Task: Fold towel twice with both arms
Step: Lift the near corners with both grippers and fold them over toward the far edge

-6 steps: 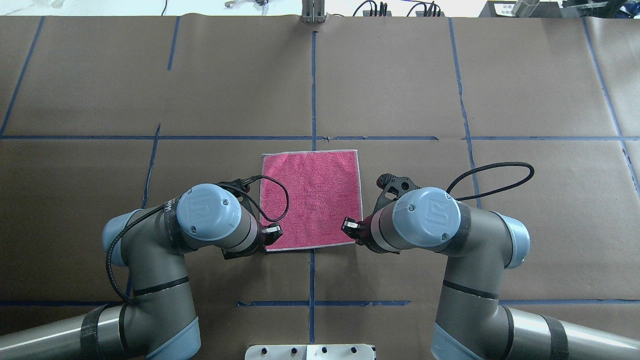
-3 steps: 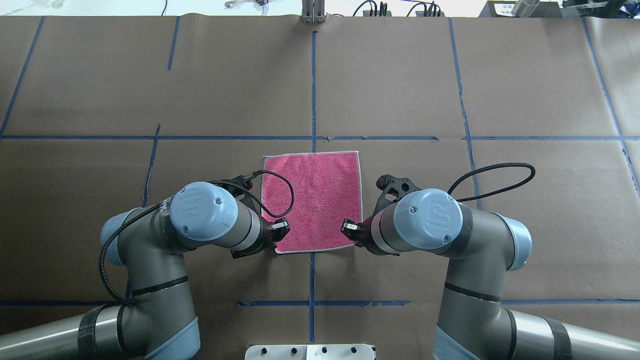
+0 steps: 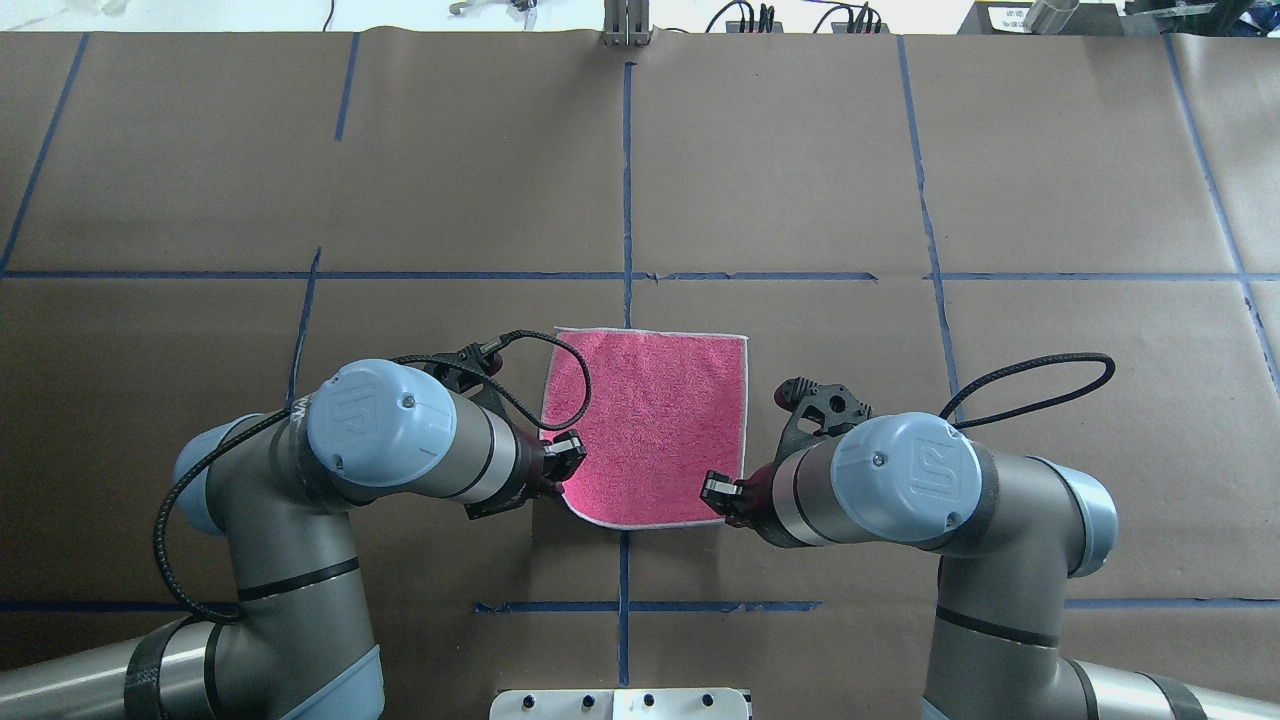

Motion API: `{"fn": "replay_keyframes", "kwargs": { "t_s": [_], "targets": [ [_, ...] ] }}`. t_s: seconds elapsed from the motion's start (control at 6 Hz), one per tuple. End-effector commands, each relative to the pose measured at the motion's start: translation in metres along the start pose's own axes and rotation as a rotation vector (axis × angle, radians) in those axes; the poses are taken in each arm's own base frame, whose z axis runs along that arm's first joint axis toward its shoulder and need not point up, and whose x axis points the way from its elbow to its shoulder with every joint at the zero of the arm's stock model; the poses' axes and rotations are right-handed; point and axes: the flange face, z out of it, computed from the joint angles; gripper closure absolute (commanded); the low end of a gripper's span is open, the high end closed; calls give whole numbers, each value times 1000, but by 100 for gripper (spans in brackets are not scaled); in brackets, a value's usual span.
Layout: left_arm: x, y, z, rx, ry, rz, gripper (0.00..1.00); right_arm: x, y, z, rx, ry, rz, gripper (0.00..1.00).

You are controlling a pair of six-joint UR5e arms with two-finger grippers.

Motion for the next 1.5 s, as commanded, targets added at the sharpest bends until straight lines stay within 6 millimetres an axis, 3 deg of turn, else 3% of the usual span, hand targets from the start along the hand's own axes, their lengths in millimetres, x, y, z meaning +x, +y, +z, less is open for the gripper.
{"fn": "replay_keyframes", "kwargs": {
  "t_s": [0.0,0.17,0.33,0.5,0.67,0.83,1.33],
  "targets": [
    [6,-4,-4,31,19,-3,100,-2,-26,-10,33,-11,20,94],
    [13,-13,-1,84,35,-7,100,-1,-47,-12,63,-6,39,95],
    [17,-35,1,116,30,-25,100,-8,-75,-4,100,6,57,96],
    [37,-58,14,149,19,-48,100,-32,-93,12,122,14,67,96],
    [49,-81,17,173,40,-63,100,-40,-114,21,144,28,87,96],
    [45,-103,34,188,43,-73,100,-40,-132,19,166,33,77,97],
    [41,-133,36,221,42,-94,100,-43,-155,27,189,58,77,97]
  ]
}}
